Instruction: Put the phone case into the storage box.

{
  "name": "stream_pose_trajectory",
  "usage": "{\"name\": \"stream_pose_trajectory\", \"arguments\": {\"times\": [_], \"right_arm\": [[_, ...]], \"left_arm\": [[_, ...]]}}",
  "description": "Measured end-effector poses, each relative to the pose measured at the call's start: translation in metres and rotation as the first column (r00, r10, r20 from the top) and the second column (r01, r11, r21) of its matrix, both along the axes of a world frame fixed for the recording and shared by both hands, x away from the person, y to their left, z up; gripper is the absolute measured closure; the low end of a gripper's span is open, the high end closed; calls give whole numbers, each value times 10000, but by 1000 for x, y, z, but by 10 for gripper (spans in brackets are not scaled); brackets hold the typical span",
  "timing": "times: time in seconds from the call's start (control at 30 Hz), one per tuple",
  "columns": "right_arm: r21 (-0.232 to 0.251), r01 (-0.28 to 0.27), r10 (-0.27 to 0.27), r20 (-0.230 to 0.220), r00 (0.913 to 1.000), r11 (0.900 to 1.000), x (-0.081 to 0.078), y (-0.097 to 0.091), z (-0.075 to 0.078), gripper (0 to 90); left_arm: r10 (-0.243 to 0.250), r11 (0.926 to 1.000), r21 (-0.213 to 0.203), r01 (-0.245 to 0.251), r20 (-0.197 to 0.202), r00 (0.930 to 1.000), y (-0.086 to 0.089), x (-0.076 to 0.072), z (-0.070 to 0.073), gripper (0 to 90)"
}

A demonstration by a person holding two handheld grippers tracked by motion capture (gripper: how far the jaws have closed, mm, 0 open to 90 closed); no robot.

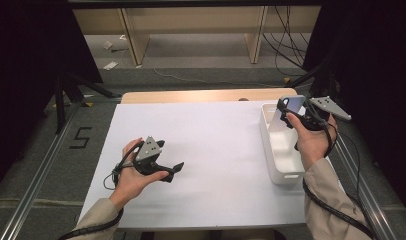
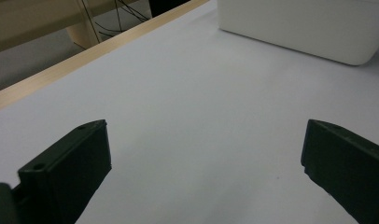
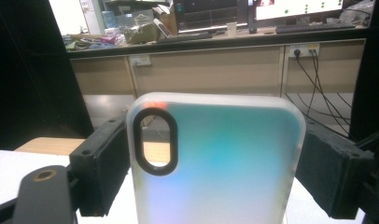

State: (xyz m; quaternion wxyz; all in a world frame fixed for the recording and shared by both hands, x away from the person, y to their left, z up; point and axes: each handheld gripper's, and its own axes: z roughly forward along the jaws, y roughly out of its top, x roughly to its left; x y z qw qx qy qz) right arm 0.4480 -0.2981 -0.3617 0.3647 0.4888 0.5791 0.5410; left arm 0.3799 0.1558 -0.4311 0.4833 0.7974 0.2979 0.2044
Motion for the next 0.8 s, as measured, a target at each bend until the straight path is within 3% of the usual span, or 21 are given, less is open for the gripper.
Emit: {"name": "stream_pose_trajectory", "arguments": {"times": [0.8], "right_arm": [[-114,111,-111,-32,9999,9999,1,-3,-1,182]], "left_arm": [[10,10000,-2,-10,-7,10000,0,0,0,9]]}}
